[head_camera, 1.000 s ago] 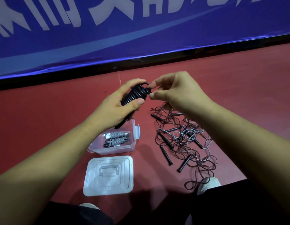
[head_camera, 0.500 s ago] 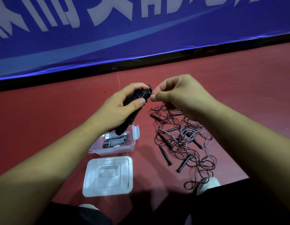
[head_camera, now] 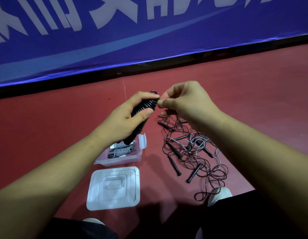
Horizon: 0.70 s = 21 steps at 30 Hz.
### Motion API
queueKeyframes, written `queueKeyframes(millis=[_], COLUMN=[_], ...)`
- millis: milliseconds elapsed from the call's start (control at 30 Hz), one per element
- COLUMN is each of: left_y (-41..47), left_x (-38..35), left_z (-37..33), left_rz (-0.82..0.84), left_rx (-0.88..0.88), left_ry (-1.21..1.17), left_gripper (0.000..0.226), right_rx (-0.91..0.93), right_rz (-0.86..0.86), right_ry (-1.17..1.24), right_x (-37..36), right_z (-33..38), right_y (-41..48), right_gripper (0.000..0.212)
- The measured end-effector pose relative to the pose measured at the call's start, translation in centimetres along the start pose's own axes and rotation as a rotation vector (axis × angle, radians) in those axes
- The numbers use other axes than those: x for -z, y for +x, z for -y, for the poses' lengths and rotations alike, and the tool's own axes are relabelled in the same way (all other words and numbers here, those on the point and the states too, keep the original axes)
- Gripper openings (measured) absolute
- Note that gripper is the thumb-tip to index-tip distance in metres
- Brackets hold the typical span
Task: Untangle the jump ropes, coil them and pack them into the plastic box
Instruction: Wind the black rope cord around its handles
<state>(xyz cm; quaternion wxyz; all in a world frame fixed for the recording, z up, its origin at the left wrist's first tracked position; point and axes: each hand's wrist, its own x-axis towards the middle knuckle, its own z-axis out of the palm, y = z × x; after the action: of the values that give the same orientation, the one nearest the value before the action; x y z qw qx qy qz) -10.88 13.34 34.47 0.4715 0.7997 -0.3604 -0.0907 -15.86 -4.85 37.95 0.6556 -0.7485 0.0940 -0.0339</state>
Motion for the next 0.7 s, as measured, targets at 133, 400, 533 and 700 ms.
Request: queueKeyframes(millis=[133, 400, 533, 700], left_y=[0.2, -0.4, -0.4, -0.8], left_x=[0.7, 0.7, 1.8, 1.9], left_z=[-0.4, -0.2, -0.2, -0.2], left_rz=[-0.061, -0.105, -0.098, -0.063], left_rx=[0.124, 0.157, 0.125, 0.086], left_ry=[-0.258, -0.195, 0.027, 0.297], left_gripper=[0.041, 0.036, 0.044, 0.045], right_rx=[0.15, 0.188, 0.065, 0.046], right_rz=[0.065, -0.029, 0.076, 0.013], right_ry=[-0.033, -0.097, 0.022, -0.109], right_x=[0.1, -0.4, -0.7, -1.1], right_z=[0.2, -1.0, -1.0, -1.3], right_y=[0.4, 0.7, 0.6, 0.8], right_gripper=[0.027, 0.011, 0.016, 0.014])
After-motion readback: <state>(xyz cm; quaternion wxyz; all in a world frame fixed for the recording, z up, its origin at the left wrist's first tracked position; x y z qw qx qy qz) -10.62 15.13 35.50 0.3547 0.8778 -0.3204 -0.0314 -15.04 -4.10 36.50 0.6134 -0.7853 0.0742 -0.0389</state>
